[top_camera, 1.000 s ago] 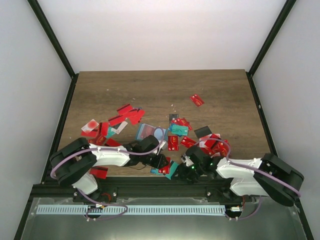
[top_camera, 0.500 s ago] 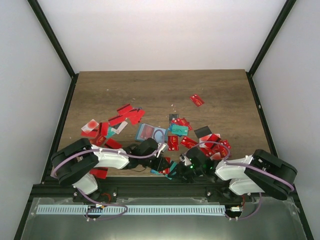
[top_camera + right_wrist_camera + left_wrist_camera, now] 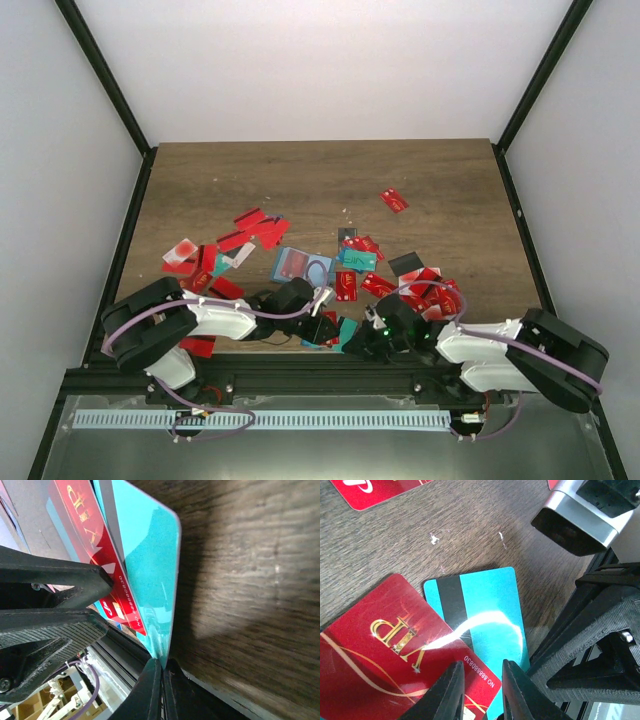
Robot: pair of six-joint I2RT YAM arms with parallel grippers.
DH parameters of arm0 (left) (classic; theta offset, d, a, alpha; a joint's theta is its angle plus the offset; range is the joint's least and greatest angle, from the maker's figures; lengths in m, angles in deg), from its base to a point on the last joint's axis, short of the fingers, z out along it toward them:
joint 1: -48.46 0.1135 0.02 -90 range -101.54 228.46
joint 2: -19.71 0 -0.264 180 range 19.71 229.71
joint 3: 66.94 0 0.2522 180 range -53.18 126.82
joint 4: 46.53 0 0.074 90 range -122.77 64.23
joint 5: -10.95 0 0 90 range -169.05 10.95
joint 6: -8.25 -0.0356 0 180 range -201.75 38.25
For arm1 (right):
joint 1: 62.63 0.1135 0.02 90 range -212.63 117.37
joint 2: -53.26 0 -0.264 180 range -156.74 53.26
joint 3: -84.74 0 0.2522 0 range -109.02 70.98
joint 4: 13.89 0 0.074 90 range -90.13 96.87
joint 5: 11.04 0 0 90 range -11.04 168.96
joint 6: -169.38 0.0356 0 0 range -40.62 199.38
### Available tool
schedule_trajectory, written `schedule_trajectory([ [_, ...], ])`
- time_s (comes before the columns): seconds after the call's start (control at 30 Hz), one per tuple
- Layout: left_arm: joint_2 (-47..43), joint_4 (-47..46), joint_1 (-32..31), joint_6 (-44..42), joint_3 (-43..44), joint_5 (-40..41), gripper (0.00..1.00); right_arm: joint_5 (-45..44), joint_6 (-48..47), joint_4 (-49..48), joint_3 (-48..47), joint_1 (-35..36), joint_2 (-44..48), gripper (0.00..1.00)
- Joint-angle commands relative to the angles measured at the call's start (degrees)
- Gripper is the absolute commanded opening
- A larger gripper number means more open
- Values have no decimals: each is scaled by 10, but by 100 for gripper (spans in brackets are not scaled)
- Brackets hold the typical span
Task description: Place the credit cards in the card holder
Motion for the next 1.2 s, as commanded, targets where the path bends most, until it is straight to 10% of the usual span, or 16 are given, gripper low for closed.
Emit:
schedule_trajectory([
  [0.0,16,32,-4,3,-14,-5,24,-63,-13,2,-8,-6,5,1],
  [0.73,-183,171,68,2,37,136,37,-120,-210,261,-123,-132,192,1],
  [1.17,-255,28,205,-64,13,-152,50,108,-400,76,-201,-144,123,1],
])
